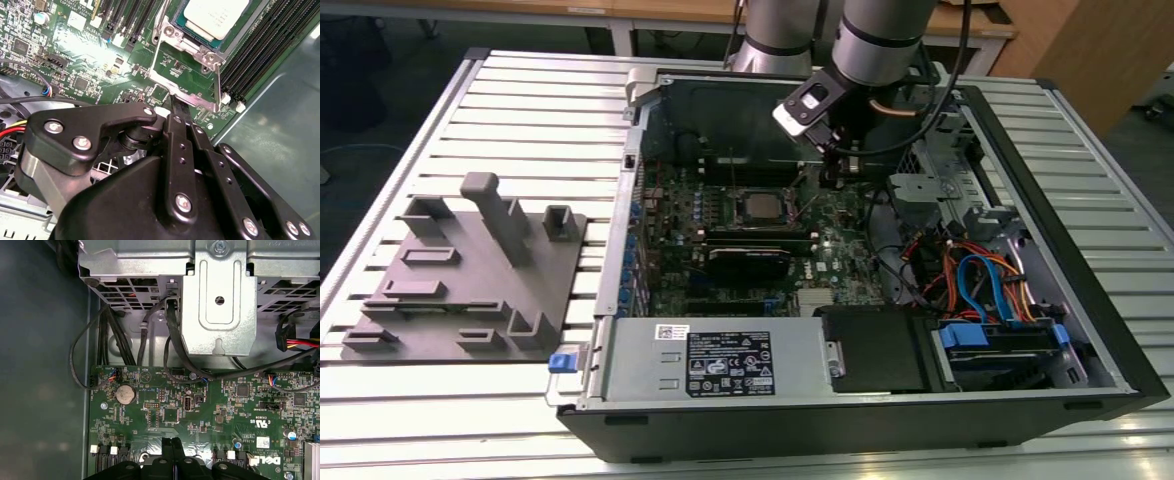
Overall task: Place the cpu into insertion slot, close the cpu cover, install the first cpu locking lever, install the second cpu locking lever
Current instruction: 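Close the cpu cover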
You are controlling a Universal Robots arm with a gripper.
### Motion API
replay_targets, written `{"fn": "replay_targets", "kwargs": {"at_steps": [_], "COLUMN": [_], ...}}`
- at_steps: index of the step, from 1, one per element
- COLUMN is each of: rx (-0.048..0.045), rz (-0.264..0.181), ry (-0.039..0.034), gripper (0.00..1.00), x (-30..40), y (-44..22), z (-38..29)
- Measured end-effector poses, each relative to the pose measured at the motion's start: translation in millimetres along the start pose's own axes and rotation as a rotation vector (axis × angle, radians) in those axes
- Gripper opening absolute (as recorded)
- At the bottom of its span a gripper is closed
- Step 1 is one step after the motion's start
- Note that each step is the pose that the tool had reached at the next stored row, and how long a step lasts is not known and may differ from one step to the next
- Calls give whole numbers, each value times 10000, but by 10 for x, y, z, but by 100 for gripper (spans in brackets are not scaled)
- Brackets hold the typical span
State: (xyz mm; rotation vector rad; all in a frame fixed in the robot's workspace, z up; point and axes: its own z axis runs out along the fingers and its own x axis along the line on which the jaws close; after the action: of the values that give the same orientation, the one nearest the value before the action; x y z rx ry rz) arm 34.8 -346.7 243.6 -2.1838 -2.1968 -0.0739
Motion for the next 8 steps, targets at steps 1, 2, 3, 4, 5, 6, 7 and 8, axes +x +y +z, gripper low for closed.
{"fn": "replay_targets", "kwargs": {"at_steps": [1,2,3,4,5,6,7,8], "rx": [0,0,0,0,0,0,0,0], "rz": [0,-1,-1,-1,-1,-1,-1,-1], "ry": [-1,0,0,0,0,-1,-1,-1], "gripper": [11,11,11,11,11,11,11,11], "x": [0,0,0,0,0,0,0,0], "y": [-1,-2,-3,-4,-15,-29,-29,-29], "z": [0,0,0,0,0,0,0,0]}}
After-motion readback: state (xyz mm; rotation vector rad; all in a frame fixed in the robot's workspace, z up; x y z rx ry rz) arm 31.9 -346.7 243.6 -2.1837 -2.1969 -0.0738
